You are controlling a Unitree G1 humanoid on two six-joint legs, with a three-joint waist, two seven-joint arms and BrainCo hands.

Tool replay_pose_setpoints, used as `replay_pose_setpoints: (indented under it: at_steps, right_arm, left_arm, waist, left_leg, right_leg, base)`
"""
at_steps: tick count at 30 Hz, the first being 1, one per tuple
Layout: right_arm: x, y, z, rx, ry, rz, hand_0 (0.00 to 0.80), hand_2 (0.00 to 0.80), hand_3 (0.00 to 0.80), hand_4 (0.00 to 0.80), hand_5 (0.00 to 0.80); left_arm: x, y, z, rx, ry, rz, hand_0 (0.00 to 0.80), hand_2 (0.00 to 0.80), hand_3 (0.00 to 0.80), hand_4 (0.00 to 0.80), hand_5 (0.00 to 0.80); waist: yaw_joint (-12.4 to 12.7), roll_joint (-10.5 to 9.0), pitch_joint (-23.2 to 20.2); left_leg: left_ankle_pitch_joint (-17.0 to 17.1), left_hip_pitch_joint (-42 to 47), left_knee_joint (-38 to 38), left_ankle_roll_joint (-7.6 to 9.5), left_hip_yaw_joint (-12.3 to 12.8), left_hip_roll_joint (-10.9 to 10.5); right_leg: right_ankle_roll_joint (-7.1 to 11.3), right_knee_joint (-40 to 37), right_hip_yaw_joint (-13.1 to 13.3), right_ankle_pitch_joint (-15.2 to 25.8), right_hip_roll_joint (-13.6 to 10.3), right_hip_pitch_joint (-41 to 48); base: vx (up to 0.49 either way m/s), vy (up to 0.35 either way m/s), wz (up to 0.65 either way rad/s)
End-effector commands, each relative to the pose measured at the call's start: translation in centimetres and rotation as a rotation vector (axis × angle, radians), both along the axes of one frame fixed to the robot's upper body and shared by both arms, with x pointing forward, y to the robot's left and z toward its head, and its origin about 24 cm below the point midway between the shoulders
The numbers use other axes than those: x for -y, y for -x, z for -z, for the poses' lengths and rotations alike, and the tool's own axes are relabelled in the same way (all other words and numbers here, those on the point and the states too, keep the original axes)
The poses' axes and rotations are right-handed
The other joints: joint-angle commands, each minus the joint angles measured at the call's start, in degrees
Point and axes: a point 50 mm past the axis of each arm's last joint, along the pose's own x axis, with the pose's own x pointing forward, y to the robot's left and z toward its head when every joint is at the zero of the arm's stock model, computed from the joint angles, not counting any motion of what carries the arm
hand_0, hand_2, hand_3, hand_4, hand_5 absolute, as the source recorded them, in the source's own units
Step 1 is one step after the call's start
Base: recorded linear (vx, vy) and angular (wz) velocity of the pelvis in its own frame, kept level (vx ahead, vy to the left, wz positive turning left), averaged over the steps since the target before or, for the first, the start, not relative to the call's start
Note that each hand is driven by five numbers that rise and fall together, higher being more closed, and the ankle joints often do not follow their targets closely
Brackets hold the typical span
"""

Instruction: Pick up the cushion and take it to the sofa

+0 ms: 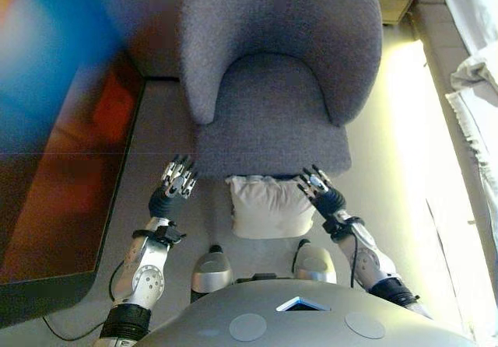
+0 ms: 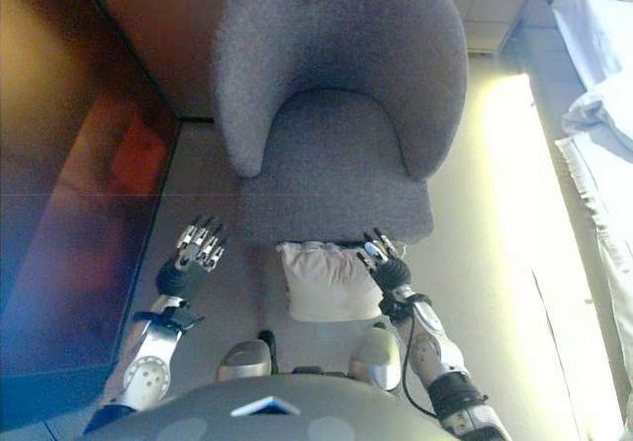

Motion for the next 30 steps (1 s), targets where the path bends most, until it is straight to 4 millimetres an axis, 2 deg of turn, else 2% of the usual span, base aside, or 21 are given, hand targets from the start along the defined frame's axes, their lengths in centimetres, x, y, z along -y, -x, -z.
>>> replay_pose_setpoints:
  at_steps: [1,3,5,6,10,11,12,14,19,22,23,25,26,28,30]
  right_arm:
    - [-0.6,-1.7,-2.1,0.111,-0.014,-0.036,0.000,0.000,0.000,0.000,0.000]
    - [-0.1,-2.0,-1.9,0.105,0.018,-0.026,0.000,0.000,0.000,0.000,0.000]
    - [0.2,-2.2,-1.9,0.103,0.025,-0.006,0.000,0.000,0.000,0.000,0.000]
    - [0.3,-2.3,-1.8,0.104,0.028,0.004,0.000,0.000,0.000,0.000,0.000]
    - [0.5,-1.9,-1.9,0.120,0.027,0.012,0.000,0.000,0.000,0.000,0.000]
    - [0.5,-1.7,-1.9,0.127,0.029,0.016,0.000,0.000,0.000,0.000,0.000]
    - [0.6,-1.5,-2.0,0.135,0.032,0.029,0.000,0.000,0.000,0.000,0.000]
    - [0.7,-1.3,-2.1,0.143,0.025,0.064,0.000,0.000,0.000,0.000,0.000]
    - [0.0,-0.9,-1.9,0.138,0.016,0.035,0.000,0.000,0.000,0.000,0.000]
    - [-0.3,-1.7,-2.0,0.149,0.028,0.038,0.000,0.000,0.000,0.000,0.000]
    - [-0.5,-2.1,-2.0,0.148,0.018,0.044,0.000,0.000,0.000,0.000,0.000]
    - [-1.1,-2.4,-2.1,0.146,0.014,0.040,0.000,0.000,0.000,0.000,0.000]
    - [-1.2,-2.4,-2.1,0.142,0.014,0.042,0.000,0.000,0.000,0.000,0.000]
    - [-1.3,-2.2,-2.0,0.135,0.011,0.047,0.000,0.000,0.000,0.000,0.000]
    - [-1.3,-2.0,-1.8,0.137,0.016,0.055,0.000,0.000,0.000,0.000,0.000]
  left_arm:
    - [-0.4,-1.6,-3.1,0.151,0.023,0.009,0.000,0.000,0.000,0.000,0.000]
    - [0.3,-1.9,-2.9,0.147,0.051,0.007,0.000,0.000,0.000,0.000,0.000]
    - [1.0,-2.3,-2.7,0.139,0.067,0.023,0.000,0.000,0.000,0.000,0.000]
    - [1.4,-2.4,-2.6,0.133,0.070,0.033,0.000,0.000,0.000,0.000,0.000]
    - [2.4,-2.6,-3.1,0.151,0.067,0.073,0.000,0.000,0.000,0.000,0.000]
    - [2.5,-2.8,-3.2,0.161,0.062,0.084,0.000,0.000,0.000,0.000,0.000]
    - [2.7,-3.0,-3.4,0.170,0.056,0.099,0.000,0.000,0.000,0.000,0.000]
    - [2.5,-3.6,-3.5,0.173,0.008,0.122,0.000,0.000,0.000,0.000,0.000]
    - [1.7,-3.9,-3.5,0.182,-0.106,0.087,0.000,0.000,0.000,0.000,0.000]
    - [1.3,-4.4,-3.8,0.184,-0.111,0.058,0.000,0.000,0.000,0.000,0.000]
    - [1.4,-4.5,-3.9,0.188,-0.119,0.058,0.000,0.000,0.000,0.000,0.000]
    - [1.3,-4.5,-3.9,0.195,-0.122,0.063,0.000,0.000,0.000,0.000,0.000]
    - [1.2,-4.4,-3.9,0.194,-0.130,0.065,0.000,0.000,0.000,0.000,0.000]
    - [1.0,-4.2,-3.9,0.188,-0.143,0.070,0.000,0.000,0.000,0.000,0.000]
    - [0.4,-4.2,-3.8,0.173,-0.152,0.060,0.000,0.000,0.000,0.000,0.000]
  waist:
    - [-1.0,-0.82,-2.0]
    - [-1.0,-1.01,-2.3]
    - [-0.8,-1.26,-2.2]
    - [-0.5,-1.16,-2.2]
    - [0.7,0.86,-1.6]
    - [0.9,1.26,-1.3]
    - [1.0,1.75,-0.9]
    - [0.6,2.11,-0.4]
    - [-0.3,2.00,-0.8]
    - [0.7,2.40,-0.8]
    - [1.1,2.41,-0.8]
    - [1.9,2.54,-0.5]
    - [2.0,2.67,-0.3]
    - [2.1,2.67,0.0]
    - [2.4,1.95,0.3]
  left_leg:
    - [6.8,1.5,14.2,-0.84,-0.3,7.4]
    - [9.8,-1.2,20.0,-1.15,-1.0,7.6]
    - [9.8,-4.0,23.9,-0.53,-1.5,6.4]
    - [9.0,-5.0,23.2,0.05,-1.5,5.2]
    - [7.3,-5.2,10.1,1.40,-2.1,0.7]
    - [6.9,-5.6,8.0,1.51,-1.4,0.0]
    - [6.5,-6.5,5.9,1.55,0.5,-0.4]
    - [5.7,-7.7,4.5,1.61,5.0,0.2]
    - [2.1,-5.2,4.6,2.90,5.5,-1.4]
    - [1.5,-5.1,3.8,3.93,4.7,-2.4]
    - [1.1,-5.2,3.9,4.50,4.6,-2.8]
    - [0.3,-4.8,4.1,6.25,5.7,-3.3]
    - [0.0,-4.3,4.0,6.65,5.9,-3.2]
    - [-0.3,-3.8,4.4,6.62,5.9,-2.8]
    - [-0.9,-3.5,5.2,5.42,5.7,-1.9]
  right_leg:
    - [-0.61,-7.5,1.3,10.4,1.3,-3.1]
    - [-3.17,-7.4,0.5,9.1,2.6,-1.9]
    - [-4.72,-7.1,-0.1,8.0,3.2,-0.7]
    - [-4.96,-7.2,-0.4,7.4,3.6,0.2]
    - [-3.61,-7.9,-0.5,5.5,4.7,2.3]
    - [-3.29,-7.9,-0.8,5.0,4.6,2.6]
    - [-2.97,-7.5,-1.6,4.3,4.5,2.9]
    - [-2.37,-6.7,-3.7,3.5,3.4,3.7]
    - [-1.21,-6.5,-4.1,4.2,1.2,4.5]
    - [-1.06,-4.4,-4.9,2.9,0.3,4.4]
    - [-1.10,-2.7,-5.2,2.9,-0.1,4.2]
    - [-1.07,6.0,-6.2,5.1,-1.9,2.3]
    - [-1.19,9.7,-5.9,6.3,-2.8,0.9]
    - [-1.51,11.9,-5.1,8.3,-4.7,-0.5]
    - [-0.69,8.7,-4.3,11.6,-8.3,-0.3]
  base:
    - [0.209,-0.196,0.15]
    - [0.208,-0.199,0.21]
    - [0.199,-0.133,0.20]
    - [0.181,-0.020,0.13]
    - [0.131,0.091,-0.02]
    - [0.039,0.106,0.06]
    - [-0.019,0.101,0.17]
    - [-0.044,0.126,0.38]
    - [0.020,0.097,0.12]
    - [-0.016,0.116,-0.02]
    - [-0.023,0.108,-0.01]
    - [0.012,0.110,-0.08]
    - [0.045,0.082,-0.19]
    - [0.109,-0.056,-0.20]
    - [0.162,-0.237,-0.14]
